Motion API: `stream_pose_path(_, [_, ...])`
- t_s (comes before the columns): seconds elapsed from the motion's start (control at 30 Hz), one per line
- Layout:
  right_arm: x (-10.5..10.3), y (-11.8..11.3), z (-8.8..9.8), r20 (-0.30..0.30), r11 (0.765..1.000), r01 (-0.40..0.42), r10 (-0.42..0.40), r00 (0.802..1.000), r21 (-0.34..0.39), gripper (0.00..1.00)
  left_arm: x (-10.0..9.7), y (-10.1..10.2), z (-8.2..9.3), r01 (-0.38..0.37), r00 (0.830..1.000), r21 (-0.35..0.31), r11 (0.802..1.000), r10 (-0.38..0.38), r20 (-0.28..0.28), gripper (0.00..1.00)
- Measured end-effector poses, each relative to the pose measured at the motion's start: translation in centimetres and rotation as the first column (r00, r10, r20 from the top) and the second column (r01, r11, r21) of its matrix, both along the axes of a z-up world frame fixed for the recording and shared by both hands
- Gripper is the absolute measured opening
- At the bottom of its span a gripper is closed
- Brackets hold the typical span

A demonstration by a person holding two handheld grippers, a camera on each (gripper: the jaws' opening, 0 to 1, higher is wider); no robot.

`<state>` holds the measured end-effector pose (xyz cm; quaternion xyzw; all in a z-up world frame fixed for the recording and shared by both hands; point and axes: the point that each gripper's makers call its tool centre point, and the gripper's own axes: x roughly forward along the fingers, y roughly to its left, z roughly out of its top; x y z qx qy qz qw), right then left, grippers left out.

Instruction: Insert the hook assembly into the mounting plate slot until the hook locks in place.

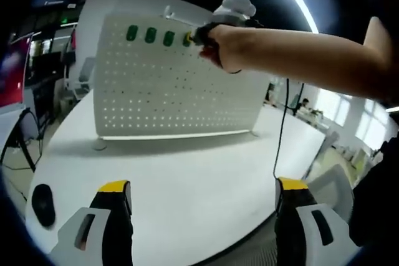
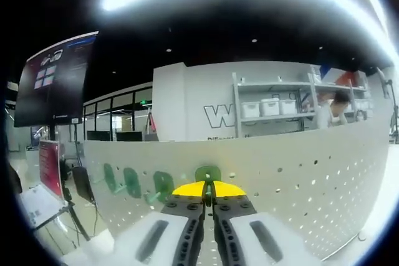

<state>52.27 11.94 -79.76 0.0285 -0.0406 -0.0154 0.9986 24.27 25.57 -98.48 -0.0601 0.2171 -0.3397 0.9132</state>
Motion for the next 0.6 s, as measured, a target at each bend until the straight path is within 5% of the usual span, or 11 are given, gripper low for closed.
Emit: stream_pose_path(0.6, [0.61,0.15,-0.73,-0.021,1.000,0.019,-0.019,1.000,0.001,0.00,-0.01,-0.13,-0.27,0.008,1.000,0.023,1.000,-0.008,-0.002,0.97])
